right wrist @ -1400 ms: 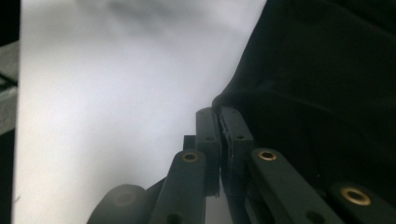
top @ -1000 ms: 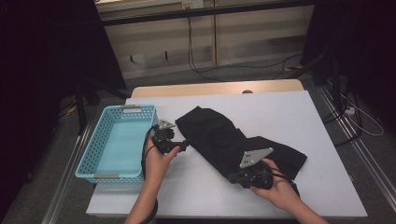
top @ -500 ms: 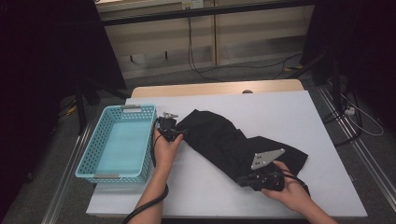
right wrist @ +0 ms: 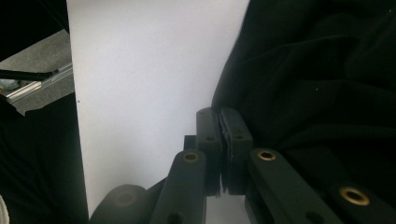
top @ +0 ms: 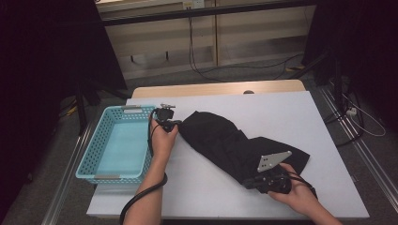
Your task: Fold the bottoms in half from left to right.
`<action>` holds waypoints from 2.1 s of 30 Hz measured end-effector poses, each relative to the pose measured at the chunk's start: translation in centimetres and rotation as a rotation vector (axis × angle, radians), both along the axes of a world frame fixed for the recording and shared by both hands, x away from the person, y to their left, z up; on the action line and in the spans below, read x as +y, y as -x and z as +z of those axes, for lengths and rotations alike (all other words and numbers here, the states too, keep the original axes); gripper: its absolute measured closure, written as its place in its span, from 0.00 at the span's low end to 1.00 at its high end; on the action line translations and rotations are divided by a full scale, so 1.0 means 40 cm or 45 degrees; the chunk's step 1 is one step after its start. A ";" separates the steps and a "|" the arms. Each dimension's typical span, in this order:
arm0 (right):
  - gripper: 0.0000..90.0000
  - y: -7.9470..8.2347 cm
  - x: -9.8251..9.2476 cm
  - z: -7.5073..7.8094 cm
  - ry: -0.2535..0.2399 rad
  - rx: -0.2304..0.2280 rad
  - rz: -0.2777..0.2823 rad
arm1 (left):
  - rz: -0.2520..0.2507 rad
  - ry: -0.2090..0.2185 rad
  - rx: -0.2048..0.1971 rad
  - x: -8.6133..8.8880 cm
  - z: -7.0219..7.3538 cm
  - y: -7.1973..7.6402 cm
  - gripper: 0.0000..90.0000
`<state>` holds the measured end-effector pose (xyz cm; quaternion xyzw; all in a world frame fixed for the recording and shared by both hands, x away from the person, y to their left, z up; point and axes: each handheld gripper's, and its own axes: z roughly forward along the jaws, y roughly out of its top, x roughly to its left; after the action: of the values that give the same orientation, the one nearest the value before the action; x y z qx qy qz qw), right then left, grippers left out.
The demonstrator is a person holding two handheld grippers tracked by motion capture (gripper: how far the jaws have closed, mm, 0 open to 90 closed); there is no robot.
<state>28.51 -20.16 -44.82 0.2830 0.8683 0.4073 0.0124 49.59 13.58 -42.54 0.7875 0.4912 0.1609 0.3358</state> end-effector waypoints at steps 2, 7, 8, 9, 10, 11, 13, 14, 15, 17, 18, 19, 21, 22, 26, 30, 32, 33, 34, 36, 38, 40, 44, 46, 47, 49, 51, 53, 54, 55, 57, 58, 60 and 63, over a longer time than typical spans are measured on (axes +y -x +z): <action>0.98 0.001 0.001 -0.001 0.006 0.001 -0.003 | -0.014 0.008 0.009 0.004 0.002 0.000 0.93; 0.98 0.000 0.006 -0.001 0.011 -0.006 -0.001 | -0.023 -0.001 0.023 -0.008 -0.027 -0.003 0.62; 0.97 0.000 0.007 -0.001 0.012 -0.008 0.000 | -0.017 0.002 0.029 -0.008 -0.033 -0.002 0.59; 0.97 -0.001 0.007 -0.001 0.013 -0.009 0.000 | -0.018 0.012 0.051 -0.008 -0.040 0.000 0.62; 0.97 -0.002 0.007 -0.001 0.015 -0.009 0.000 | -0.015 0.019 0.053 -0.008 -0.047 0.000 0.63; 0.97 -0.002 0.008 -0.002 0.015 -0.007 0.001 | -0.013 0.019 0.049 -0.009 -0.055 0.001 0.63; 0.97 -0.003 0.009 -0.003 0.016 -0.002 0.000 | -0.017 0.028 0.042 -0.009 -0.063 0.002 0.66; 0.97 -0.003 0.009 -0.003 0.017 -0.002 0.001 | -0.027 0.034 0.048 -0.007 -0.061 0.001 0.69; 0.98 -0.003 0.009 -0.003 0.020 -0.005 0.001 | -0.032 0.042 0.055 -0.008 -0.061 0.001 0.75; 0.98 -0.003 0.009 -0.003 0.020 -0.005 -0.001 | -0.048 0.052 0.083 -0.009 -0.053 0.002 0.86; 0.97 -0.003 0.009 -0.003 0.022 -0.008 0.000 | -0.051 0.044 0.085 -0.009 -0.048 0.004 0.90; 0.97 -0.004 0.009 -0.003 0.021 -0.008 0.000 | -0.048 0.053 0.086 -0.008 -0.041 0.005 0.92; 0.97 -0.004 0.009 -0.003 0.022 -0.007 0.000 | -0.052 0.064 0.079 -0.004 -0.029 0.008 0.95; 0.97 -0.004 0.009 -0.004 0.023 -0.006 0.001 | -0.058 0.054 0.077 0.000 -0.021 0.011 0.95; 0.97 -0.004 0.010 -0.005 0.025 -0.002 -0.004 | -0.051 0.057 0.078 0.015 -0.002 0.021 0.96; 0.97 -0.005 0.010 -0.004 0.025 -0.003 -0.006 | -0.029 0.052 0.079 0.033 0.012 0.038 0.96; 0.97 -0.005 0.009 -0.004 0.019 -0.004 -0.012 | -0.027 0.050 0.086 0.036 0.013 0.048 0.96; 0.97 -0.005 0.009 -0.004 0.017 -0.007 -0.014 | -0.030 0.043 0.088 0.037 0.014 0.051 0.95; 0.97 -0.006 0.009 -0.003 0.019 -0.014 -0.017 | -0.034 0.030 0.079 0.037 0.014 0.052 0.94; 0.96 -0.006 0.011 0.000 0.013 -0.018 -0.025 | -0.032 0.022 0.062 0.035 0.013 0.051 0.86; 0.91 -0.007 0.012 0.003 0.007 -0.033 -0.036 | -0.040 0.033 0.035 0.031 0.011 0.043 0.71; 0.85 -0.007 0.012 0.005 0.000 -0.038 -0.050 | -0.054 0.037 0.019 0.021 0.006 0.033 0.59; 0.67 -0.010 0.008 0.011 -0.030 -0.059 -0.105 | -0.076 0.057 0.027 -0.005 -0.015 0.008 0.56; 0.60 -0.013 0.003 0.013 -0.042 -0.056 -0.134 | -0.078 0.042 0.028 -0.013 -0.030 -0.004 0.57; 0.55 -0.015 0.001 0.013 -0.044 -0.061 -0.144 | -0.078 0.038 0.024 -0.017 -0.036 -0.008 0.60; 0.48 -0.018 -0.002 0.012 -0.052 -0.052 -0.163 | -0.105 0.051 0.056 -0.023 -0.047 -0.014 0.71; 0.42 -0.021 -0.004 0.011 -0.061 -0.051 -0.184 | -0.096 0.056 0.065 -0.026 -0.055 -0.016 0.80; 0.35 -0.023 -0.006 0.011 -0.055 -0.059 -0.205 | -0.114 0.037 0.073 -0.030 -0.057 -0.013 0.91; 0.32 -0.024 -0.008 0.011 -0.056 -0.063 -0.215 | -0.117 0.037 0.084 -0.031 -0.055 -0.011 0.94; 0.30 -0.025 -0.010 0.010 -0.057 -0.065 -0.219 | -0.107 0.030 0.094 -0.032 -0.052 -0.009 0.98; 0.28 -0.028 -0.014 0.009 -0.056 -0.067 -0.238 | -0.088 0.034 0.120 -0.030 -0.041 -0.005 1.00; 0.27 -0.029 -0.016 0.009 -0.055 -0.069 -0.244 | -0.081 0.044 0.118 -0.029 -0.033 -0.002 1.00; 0.25 -0.030 -0.020 0.010 -0.058 -0.070 -0.257 | -0.082 0.034 0.124 -0.023 -0.015 0.004 1.00; 0.25 -0.029 -0.020 0.011 -0.059 -0.077 -0.260 | -0.075 0.034 0.128 -0.011 0.019 0.015 1.00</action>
<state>29.69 -20.95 -44.36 0.3578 0.8244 0.4324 0.0736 48.97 13.14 -41.79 0.8042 0.4862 0.1046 0.3256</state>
